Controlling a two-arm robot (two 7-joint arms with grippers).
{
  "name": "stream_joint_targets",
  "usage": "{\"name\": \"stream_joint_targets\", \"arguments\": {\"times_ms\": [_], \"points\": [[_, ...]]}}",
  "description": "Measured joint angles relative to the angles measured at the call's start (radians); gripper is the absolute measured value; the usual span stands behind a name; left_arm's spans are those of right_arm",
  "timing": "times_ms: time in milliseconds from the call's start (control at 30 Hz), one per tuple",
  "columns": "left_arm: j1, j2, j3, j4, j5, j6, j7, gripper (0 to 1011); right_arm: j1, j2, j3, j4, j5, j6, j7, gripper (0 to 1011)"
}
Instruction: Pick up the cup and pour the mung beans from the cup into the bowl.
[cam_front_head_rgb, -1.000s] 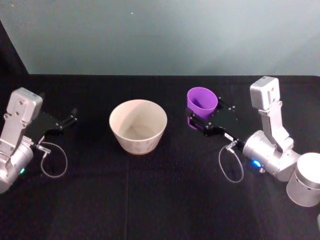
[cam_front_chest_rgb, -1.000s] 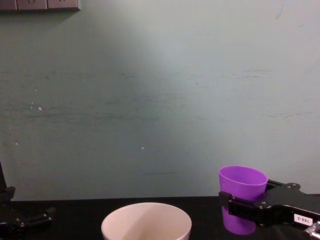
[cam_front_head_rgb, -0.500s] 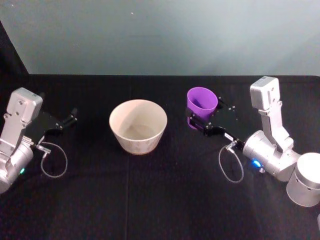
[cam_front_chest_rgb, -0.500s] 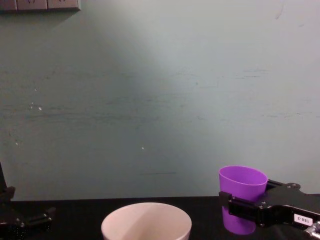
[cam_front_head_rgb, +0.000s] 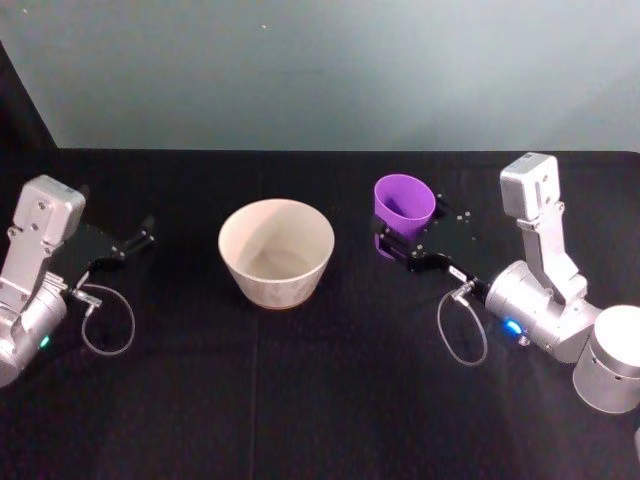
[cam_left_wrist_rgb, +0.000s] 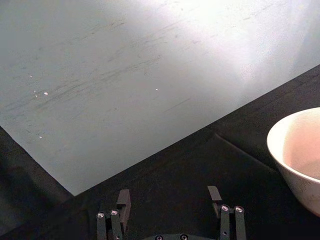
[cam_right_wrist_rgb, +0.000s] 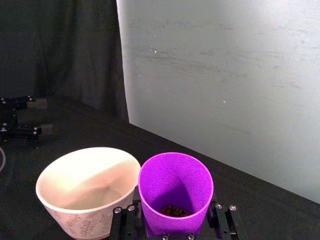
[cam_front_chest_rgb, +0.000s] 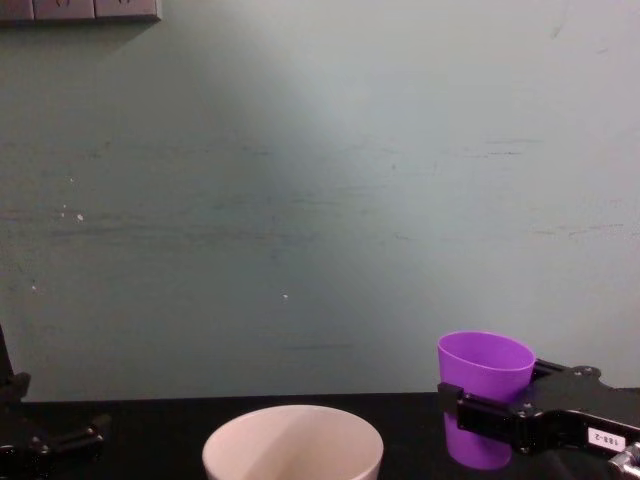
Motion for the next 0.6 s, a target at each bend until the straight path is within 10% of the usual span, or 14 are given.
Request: {"name": "stream_joint_targets", "arguments": {"times_ms": [600], "points": [[0.0,0.0,0.0,0.0,0.0,0.0,0.0,1000,0.0,0.0,0.0,0.0,-0.001,0.0,0.0,715]]}}
